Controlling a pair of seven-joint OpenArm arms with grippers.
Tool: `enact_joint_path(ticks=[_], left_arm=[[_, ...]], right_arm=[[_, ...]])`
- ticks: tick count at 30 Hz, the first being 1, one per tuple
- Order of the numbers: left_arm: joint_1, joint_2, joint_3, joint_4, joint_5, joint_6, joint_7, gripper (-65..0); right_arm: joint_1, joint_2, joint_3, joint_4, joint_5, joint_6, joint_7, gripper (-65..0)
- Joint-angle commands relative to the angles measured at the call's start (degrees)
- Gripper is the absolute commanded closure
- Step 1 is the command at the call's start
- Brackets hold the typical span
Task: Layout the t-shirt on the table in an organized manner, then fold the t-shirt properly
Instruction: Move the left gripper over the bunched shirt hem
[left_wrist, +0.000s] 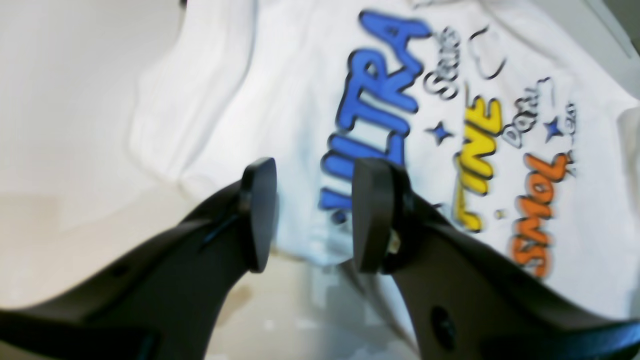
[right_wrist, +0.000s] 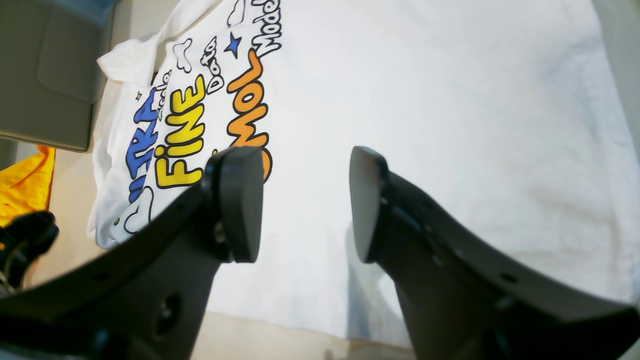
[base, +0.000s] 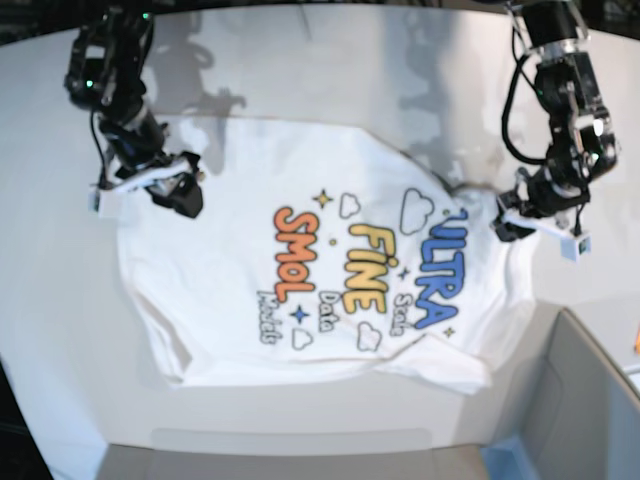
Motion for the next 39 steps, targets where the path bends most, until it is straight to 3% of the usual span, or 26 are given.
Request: enact_joint_path(ticks=[1,11,20,28,35,39], left_arm=[[0.12,-1.02,-0.01,-0.04,1.51,0.64,-0.08,-26.3],[0.92,-1.20,-0.01,-8.40,3.09,0.46,-0.43,-26.3],[-2.25,-0.93,-0.36,-9.19,3.00,0.46,-0.70,-26.3],[-4.62,0.21,-0.36,-17.36,3.00,0.37,-3.07,-26.3],[-4.62,0.30,-0.45,-17.71,2.91,0.37,-5.27,-26.3],[-5.59,2.14,-0.45,-17.71,2.91,0.37,-10.90,-25.6]], right_arm=[[0.42,0.24,0.13,1.14,0.81,0.65,1.10,-28.0],[0.68,0.24,0.13,0.44,0.54,0.65,1.18,-28.0],[1.39,0.24,0.04,-0.35,0.46,0.65,1.18,-28.0],[1.39,0.24,0.04,-0.44,0.46,0.65,1.18,-28.0],[1.39,0.68,0.04,-0.44,0.46,0.65,1.18,-28.0],[1.39,0.42,0.04,-0.44,0.46,0.65,1.18,-28.0]])
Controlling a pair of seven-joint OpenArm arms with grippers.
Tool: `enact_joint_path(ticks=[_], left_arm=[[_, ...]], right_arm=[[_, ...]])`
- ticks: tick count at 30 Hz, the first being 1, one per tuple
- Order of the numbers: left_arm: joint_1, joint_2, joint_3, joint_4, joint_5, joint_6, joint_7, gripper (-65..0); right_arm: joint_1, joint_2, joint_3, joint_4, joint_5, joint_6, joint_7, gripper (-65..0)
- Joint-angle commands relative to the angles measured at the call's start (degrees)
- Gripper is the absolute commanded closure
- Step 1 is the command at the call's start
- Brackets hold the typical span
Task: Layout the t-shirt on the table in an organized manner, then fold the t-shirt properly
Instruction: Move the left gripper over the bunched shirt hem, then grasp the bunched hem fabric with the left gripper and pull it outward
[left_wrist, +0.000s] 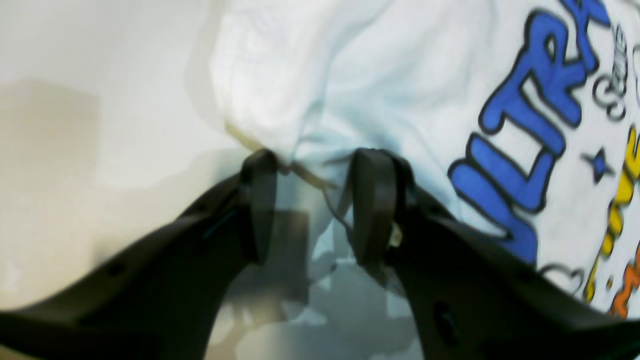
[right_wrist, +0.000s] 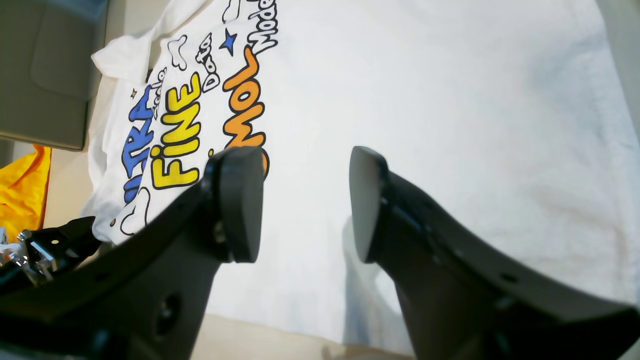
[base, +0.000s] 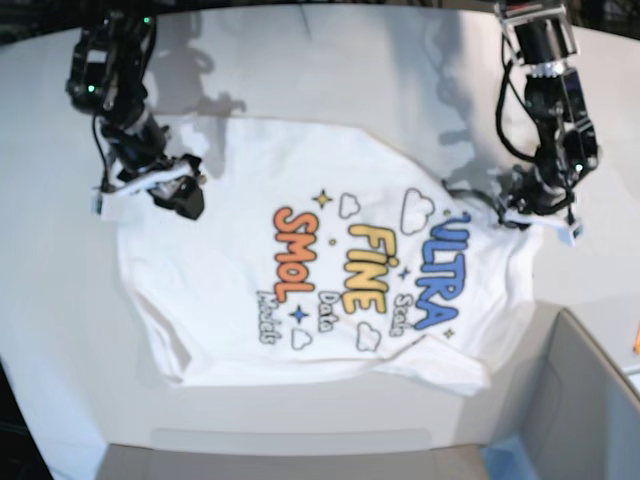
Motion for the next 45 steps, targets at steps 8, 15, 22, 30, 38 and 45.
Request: enact_joint_path(ticks=[8,15,22,30,38,45], left_arm=[[-1.37,1.15,-0.21,0.62,0.18,-0.09,-2.87,-0.3],[-0.76,1.50,-7.60,10.91,0.09,-0.09,-2.69,-0.1],[-1.37,1.24,-7.68,14.95,0.09,-0.09,-2.52,-0.3],[-2.96,1.41,5.77,20.49,0.18,-0.09,-2.52,-0.3],[-13.07,1.24,36.19,18.29,0.62,0.26,2.76,-1.7],[-15.18,1.15,37.06,17.85,0.62,0.26,9.97,-15.2]], right_arm=[[0.16,0.33,0.15,1.07,0.63,0.59,1.21,-28.0],[0.25,0.33,0.15,-0.60,0.63,0.59,1.21,-28.0],[0.42,0.51,0.15,-4.91,0.63,0.59,1.21,-28.0],[0.34,0.60,0.24,-6.32,0.54,0.59,1.21,-28.0],[0.34,0.60,0.15,-6.32,0.54,0.59,1.21,-28.0],[-0.02,0.60,0.15,-6.32,0.54,0.59,1.21,-28.0]])
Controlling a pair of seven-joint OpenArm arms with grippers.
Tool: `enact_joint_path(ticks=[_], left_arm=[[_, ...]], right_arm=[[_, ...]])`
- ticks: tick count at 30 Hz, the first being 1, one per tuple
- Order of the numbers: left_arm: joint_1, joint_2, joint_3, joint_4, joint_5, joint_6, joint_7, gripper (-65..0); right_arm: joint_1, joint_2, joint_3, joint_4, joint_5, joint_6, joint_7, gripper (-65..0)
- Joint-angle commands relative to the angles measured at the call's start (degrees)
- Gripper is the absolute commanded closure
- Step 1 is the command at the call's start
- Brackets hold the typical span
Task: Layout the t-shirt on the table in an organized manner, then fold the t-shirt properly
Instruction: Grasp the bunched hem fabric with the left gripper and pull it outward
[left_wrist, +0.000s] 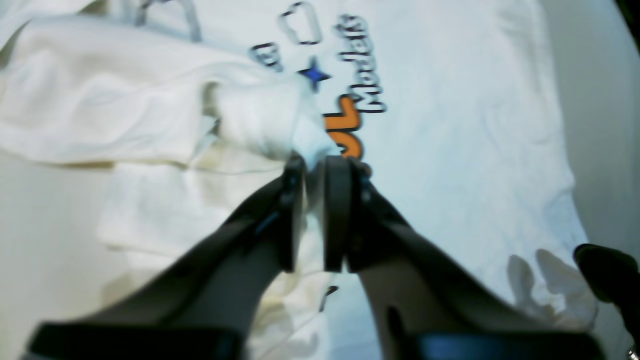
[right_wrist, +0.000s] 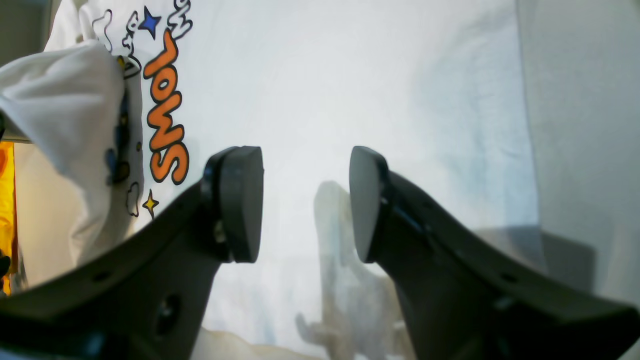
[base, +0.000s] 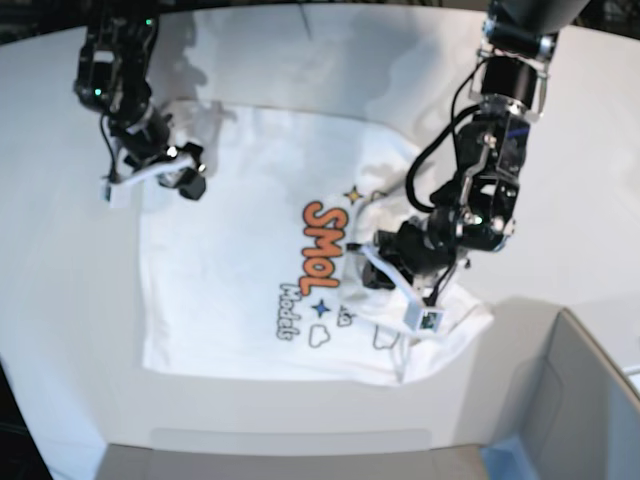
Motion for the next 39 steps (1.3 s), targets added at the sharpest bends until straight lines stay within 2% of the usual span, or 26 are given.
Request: enact_joint_path(ticks=[1,3,5,8,11,14,16,19,24,29,34,39], left_arm=[[-2.13,0.32,0.41,0.94,-0.65,-0.37,0.83,-18.2],[-2.74,-0.47,1.82,0.94,-0.65,-0.37,3.21,-20.8],[-3.89,-0.82,4.46,0.94,-0.65,-0.37,5.32,-20.8],[-4.50,-1.79,6.74,0.94,1.20,-0.28,5.41,-20.8],[-4.33,-1.62,6.56,0.94,10.17,0.51,4.00,-20.9],[-4.24,-1.62,6.92,0.94,19.13,5.87,3.38,-21.3],[-4.24,-1.62,7.00,0.85,22.91,7.45,3.74,-23.9],[-4.24,-1.88,7.09,0.85,23.44,7.37,3.74,-28.7],[-4.24,-1.88,6.56,-5.92,21.68,7.28,3.03,-28.8],[-4.33,-2.14,6.39,-14.36,21.33,7.28,-2.16,-28.8],[-4.24,-3.20,2.43,-14.80,20.98,7.28,-2.95,-28.7],[-4.24,-3.37,2.43,-14.97,20.98,7.28,-4.26,-28.7]], right_arm=[[0.33,0.44,0.15,1.07,0.59,0.59,1.05,-28.0],[0.33,0.44,0.15,1.07,0.59,0.59,1.05,-28.0],[0.33,0.27,0.15,1.07,0.59,0.59,1.05,-28.0],[0.42,0.27,0.15,1.07,0.59,0.59,1.05,-28.0],[0.33,0.35,0.06,1.07,0.59,0.59,1.05,-28.0],[0.07,0.35,0.06,1.07,0.59,0.59,1.05,-28.0],[-0.37,0.35,0.06,1.07,0.59,0.59,1.05,-28.0],[-0.46,0.35,0.06,1.07,0.59,0.59,1.05,-28.0],[-0.46,0.35,0.06,1.07,0.59,0.59,1.05,-28.0],[-0.46,0.35,0.06,1.07,0.59,0.59,1.05,-28.0],[-0.55,0.35,0.06,1.07,0.59,0.59,1.05,-28.0],[-0.37,0.44,0.15,1.07,0.59,0.59,1.05,-28.0]])
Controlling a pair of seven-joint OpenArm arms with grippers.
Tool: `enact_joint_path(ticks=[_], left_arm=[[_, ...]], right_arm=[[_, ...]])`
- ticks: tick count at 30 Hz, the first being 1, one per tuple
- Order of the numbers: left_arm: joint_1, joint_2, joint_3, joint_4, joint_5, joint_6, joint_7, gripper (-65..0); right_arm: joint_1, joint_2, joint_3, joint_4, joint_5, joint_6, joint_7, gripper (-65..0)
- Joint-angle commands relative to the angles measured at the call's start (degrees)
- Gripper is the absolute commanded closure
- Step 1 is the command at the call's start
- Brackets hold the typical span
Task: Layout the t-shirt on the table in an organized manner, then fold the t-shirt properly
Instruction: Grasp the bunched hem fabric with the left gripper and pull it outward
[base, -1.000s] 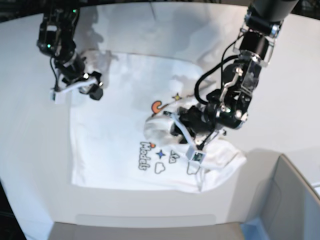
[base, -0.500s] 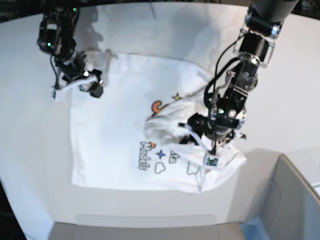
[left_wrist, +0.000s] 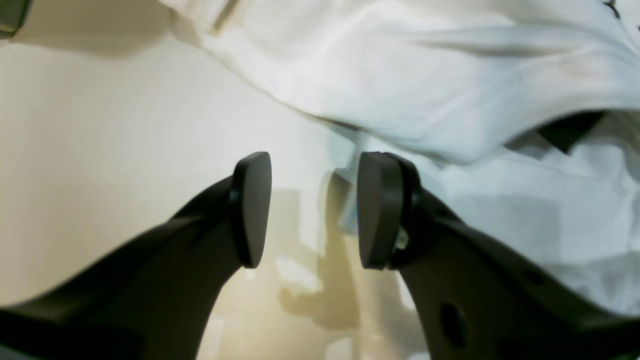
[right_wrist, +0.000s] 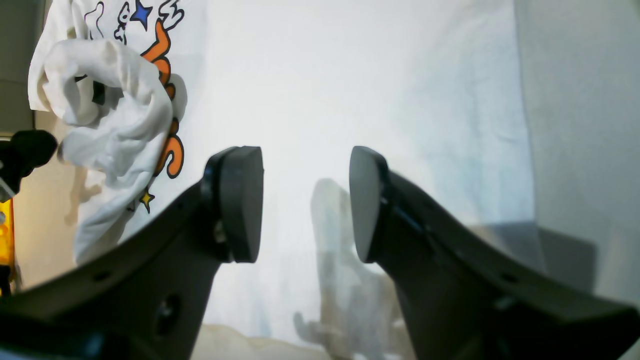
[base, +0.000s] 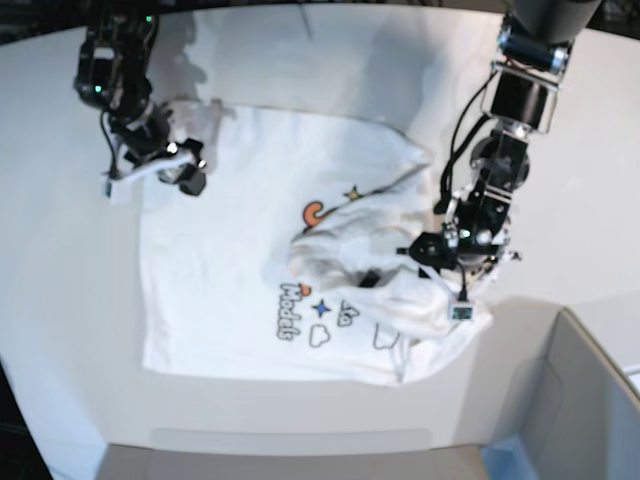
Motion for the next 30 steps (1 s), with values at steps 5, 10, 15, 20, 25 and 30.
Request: enact_joint_path(ticks=[5,10,15,20,25,30], left_arm=[[-1.55,-0.29,-0.01,0.83,0.48,-0.42,-1.05,-28.7],[-0.76,-0.29,-0.37,0.83,0.48,-7.71,-1.40,-27.0],[-0.41,-0.12,-0.37,0.74,0.48,-7.80,-1.58,-27.0],[-0.41,-0.20,-0.01,-2.25,0.48,-8.07,-1.67,-27.0],[-0.32,-0.03,-0.01,-4.01,0.39,-8.07,-2.99,-26.9],[-0.32,0.15,-0.37,-4.10,0.39,-8.15,-2.99,-18.1]], right_arm=[[0.70,0.44,0.15,1.07,0.59,0.59,1.01,-28.0],[0.61,0.44,0.15,1.07,0.59,0.59,1.01,-28.0],[0.53,0.44,0.15,1.07,0.59,0.59,1.01,-28.0],[0.53,0.44,0.15,1.07,0.59,0.59,1.01,-28.0],[0.61,0.44,0.15,1.07,0.59,0.59,1.01,-28.0],[0.61,0.44,0.15,1.07,0.59,0.59,1.01,-28.0]])
